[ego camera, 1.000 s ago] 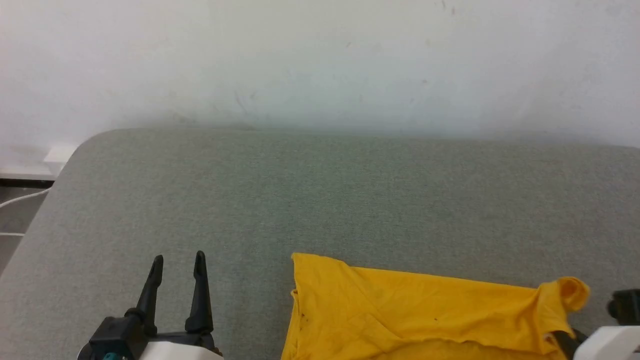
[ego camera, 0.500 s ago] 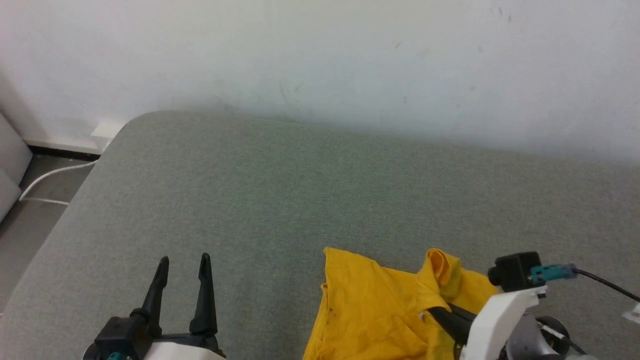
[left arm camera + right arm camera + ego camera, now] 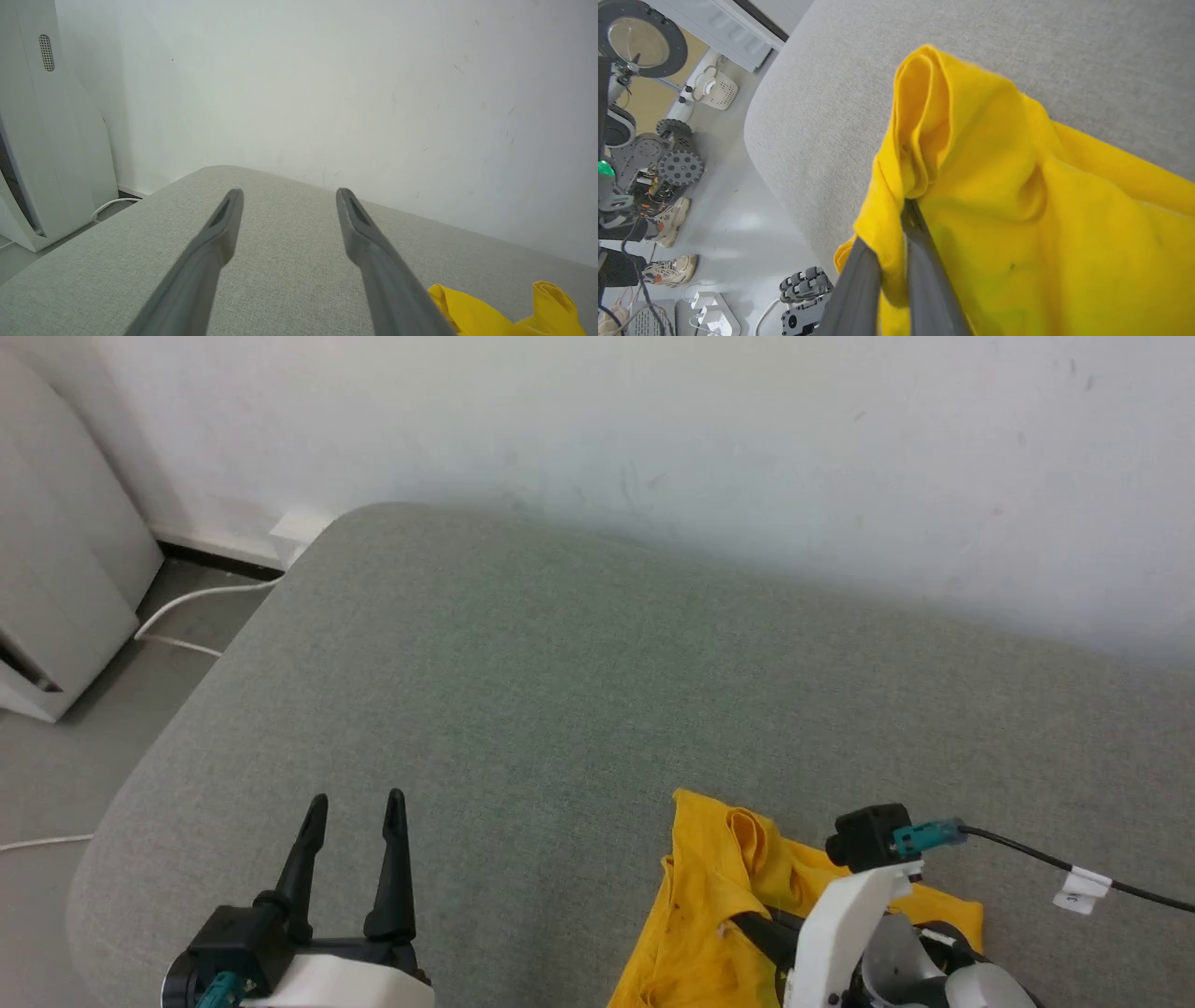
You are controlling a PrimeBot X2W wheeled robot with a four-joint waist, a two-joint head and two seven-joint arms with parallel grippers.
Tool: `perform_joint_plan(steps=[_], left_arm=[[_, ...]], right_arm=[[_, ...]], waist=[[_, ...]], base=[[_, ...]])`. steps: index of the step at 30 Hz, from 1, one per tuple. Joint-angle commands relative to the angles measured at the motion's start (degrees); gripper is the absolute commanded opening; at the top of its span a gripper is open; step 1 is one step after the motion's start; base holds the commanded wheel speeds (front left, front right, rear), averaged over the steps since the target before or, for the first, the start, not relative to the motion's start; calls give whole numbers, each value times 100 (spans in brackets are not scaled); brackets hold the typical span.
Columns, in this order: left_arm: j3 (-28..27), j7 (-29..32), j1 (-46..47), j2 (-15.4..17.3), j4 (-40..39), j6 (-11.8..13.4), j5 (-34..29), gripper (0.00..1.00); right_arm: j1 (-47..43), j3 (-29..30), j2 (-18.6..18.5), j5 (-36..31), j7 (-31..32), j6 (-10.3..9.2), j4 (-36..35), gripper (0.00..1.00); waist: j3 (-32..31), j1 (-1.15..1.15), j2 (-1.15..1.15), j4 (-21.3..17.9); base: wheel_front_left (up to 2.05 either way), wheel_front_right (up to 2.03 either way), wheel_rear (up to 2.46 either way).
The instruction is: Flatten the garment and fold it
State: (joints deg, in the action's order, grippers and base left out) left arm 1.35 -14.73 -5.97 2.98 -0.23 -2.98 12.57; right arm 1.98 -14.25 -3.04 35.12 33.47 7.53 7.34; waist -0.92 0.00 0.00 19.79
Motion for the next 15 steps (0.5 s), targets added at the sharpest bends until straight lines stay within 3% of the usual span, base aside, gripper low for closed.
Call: perform_joint_plan(steps=[1, 4, 5, 6, 15], left_arm=[[16, -27, 114, -10, 12, -36, -30, 100], [28, -27, 123, -10, 25, -27, -22, 100], [37, -27, 127, -10, 33, -24, -18, 100], [45, -27, 130, -10, 41, -20, -16, 100], [10, -27, 105, -10, 107, -16, -57, 100]], right_arm=[[205, -65, 15, 55, -182, -4, 241, 0], [397, -180, 15, 172, -405, -4, 638, 0], [456, -229, 15, 237, -481, -4, 738, 31], [508, -277, 15, 324, -548, -4, 834, 100], [920, -893, 15, 708, -742, -4, 918, 100]], waist=[[96, 0, 0, 110], [133, 0, 0, 138], [139, 0, 0, 144], [141, 0, 0, 143], [-30, 0, 0, -50]], base=[[0, 0, 0], [0, 0, 0], [0, 0, 0], [0, 0, 0], [0, 0, 0]])
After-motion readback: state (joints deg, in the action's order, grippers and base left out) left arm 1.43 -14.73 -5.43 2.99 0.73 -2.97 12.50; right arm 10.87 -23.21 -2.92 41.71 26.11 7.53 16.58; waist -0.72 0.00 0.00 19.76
